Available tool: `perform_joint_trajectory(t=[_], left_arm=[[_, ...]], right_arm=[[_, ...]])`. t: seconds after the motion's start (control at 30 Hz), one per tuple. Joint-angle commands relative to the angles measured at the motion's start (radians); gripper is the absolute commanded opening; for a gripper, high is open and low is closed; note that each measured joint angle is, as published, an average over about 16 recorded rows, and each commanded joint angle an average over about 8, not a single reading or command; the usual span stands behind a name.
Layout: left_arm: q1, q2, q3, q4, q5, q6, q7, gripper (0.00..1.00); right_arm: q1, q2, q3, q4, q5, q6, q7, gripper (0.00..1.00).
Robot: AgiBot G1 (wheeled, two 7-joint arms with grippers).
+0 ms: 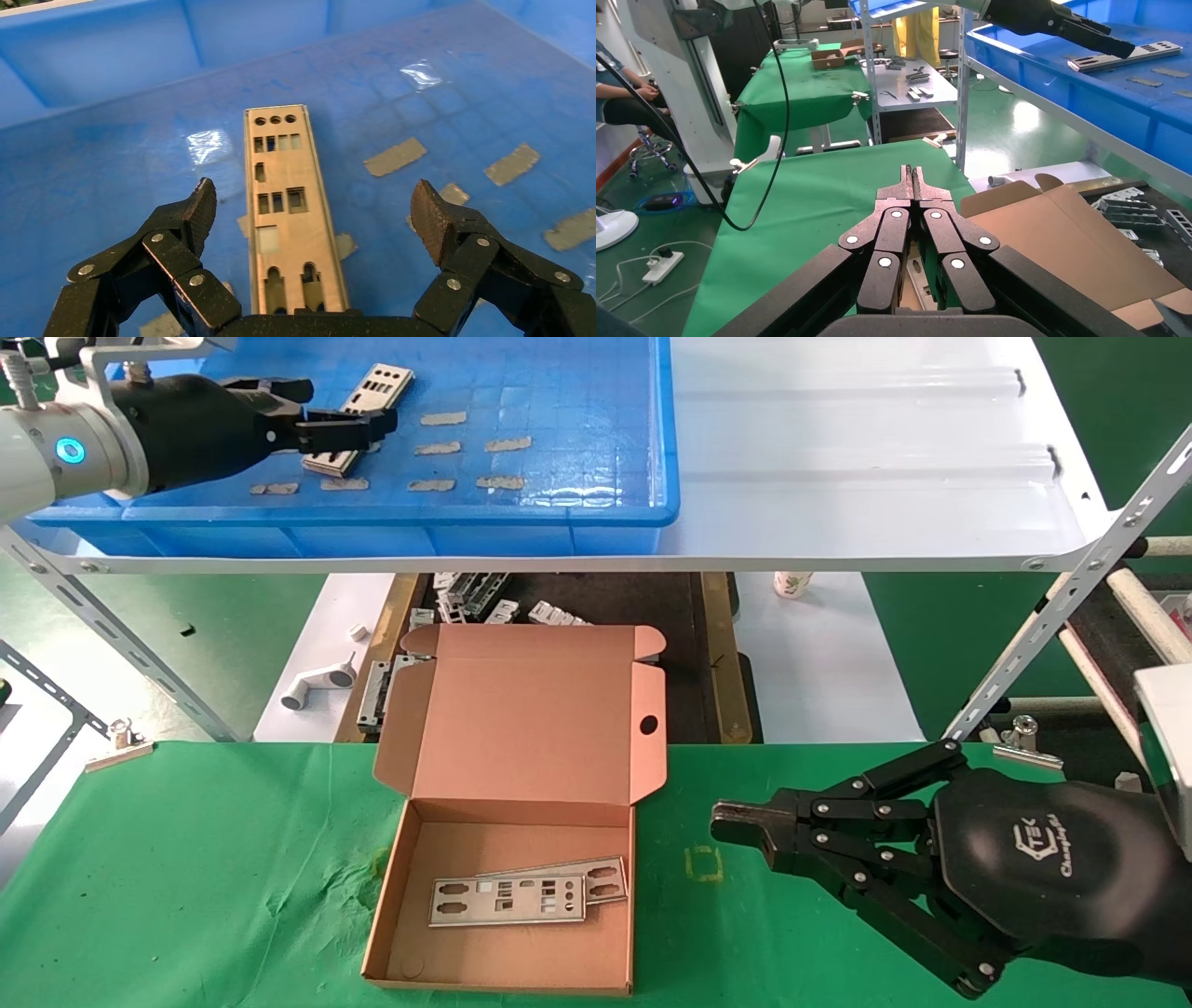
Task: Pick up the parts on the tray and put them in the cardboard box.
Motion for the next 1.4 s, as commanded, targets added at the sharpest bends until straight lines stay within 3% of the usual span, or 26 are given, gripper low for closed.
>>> perform_joint_trajectory(t=[0.03,0.13,0.2,0.5,1.4], left_arm=[[-0.002,0.004,-0.001,0.008,-0.002,-0.011,0.004,0.20],[-0.003,0.013,-0.002,0.017,-0.003,-0.045,0.004,0.04],[-0.003,0.021,-0.003,0.022,-0.004,-0.073,0.004,0.00],[0.002,0.051,-0.006,0.033,-0.007,-0.154,-0.001,0.00],[0.007,0.060,-0.004,0.031,-0.005,-0.148,-0.026,0.00]], right_arm=[[0.000,0.000,0.000,0.000,0.000,0.000,0.000,0.00],[0.000,0.000,0.000,0.000,0.000,0.000,0.000,0.00],[0.000,0.000,0.000,0.000,0.000,0.000,0.000,0.00],[0.000,0.000,0.000,0.000,0.000,0.000,0.000,0.00],[0.000,0.000,0.000,0.000,0.000,0.000,0.000,0.00]])
